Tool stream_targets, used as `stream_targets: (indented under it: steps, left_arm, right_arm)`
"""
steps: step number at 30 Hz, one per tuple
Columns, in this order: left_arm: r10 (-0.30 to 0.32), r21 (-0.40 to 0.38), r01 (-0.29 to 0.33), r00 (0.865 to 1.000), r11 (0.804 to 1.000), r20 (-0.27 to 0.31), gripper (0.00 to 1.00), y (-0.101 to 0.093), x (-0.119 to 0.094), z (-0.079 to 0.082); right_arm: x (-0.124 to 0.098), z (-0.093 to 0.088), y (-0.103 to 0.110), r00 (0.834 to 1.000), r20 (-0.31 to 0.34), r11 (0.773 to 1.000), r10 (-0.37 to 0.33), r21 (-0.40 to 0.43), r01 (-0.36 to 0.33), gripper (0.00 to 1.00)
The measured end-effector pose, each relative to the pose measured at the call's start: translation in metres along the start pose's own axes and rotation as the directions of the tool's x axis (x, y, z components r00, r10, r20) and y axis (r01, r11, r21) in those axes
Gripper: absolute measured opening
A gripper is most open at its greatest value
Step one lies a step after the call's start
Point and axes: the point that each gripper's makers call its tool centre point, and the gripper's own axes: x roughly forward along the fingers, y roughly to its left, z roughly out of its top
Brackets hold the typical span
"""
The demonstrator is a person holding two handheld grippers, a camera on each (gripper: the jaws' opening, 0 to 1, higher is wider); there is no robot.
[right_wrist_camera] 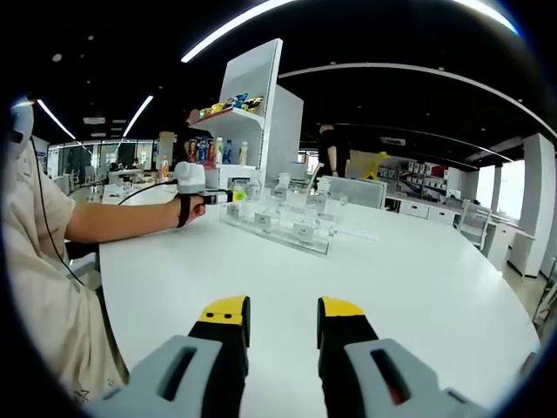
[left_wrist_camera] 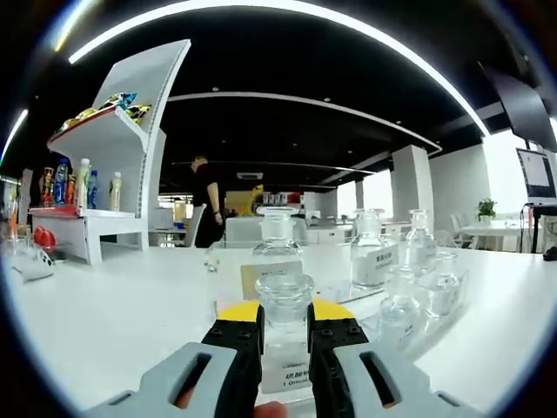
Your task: Identify the label on the chemical reagent bottle, grasp the chemical reagent bottle, and place it in the designated position on the reagent rack
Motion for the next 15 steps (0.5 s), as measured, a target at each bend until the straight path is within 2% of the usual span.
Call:
stream_targets:
  steps: [15]
  left_arm:
    - [0.006,-0.003,-0.006,1.0,1.0,-0.007,0.2,0.001,-0.0013,-0.0028]
  right_arm:
    - [0.0017,-0.0008,0.0006,1.0,-0.001,1.0,0.003,-0.002,-0.003,0.3]
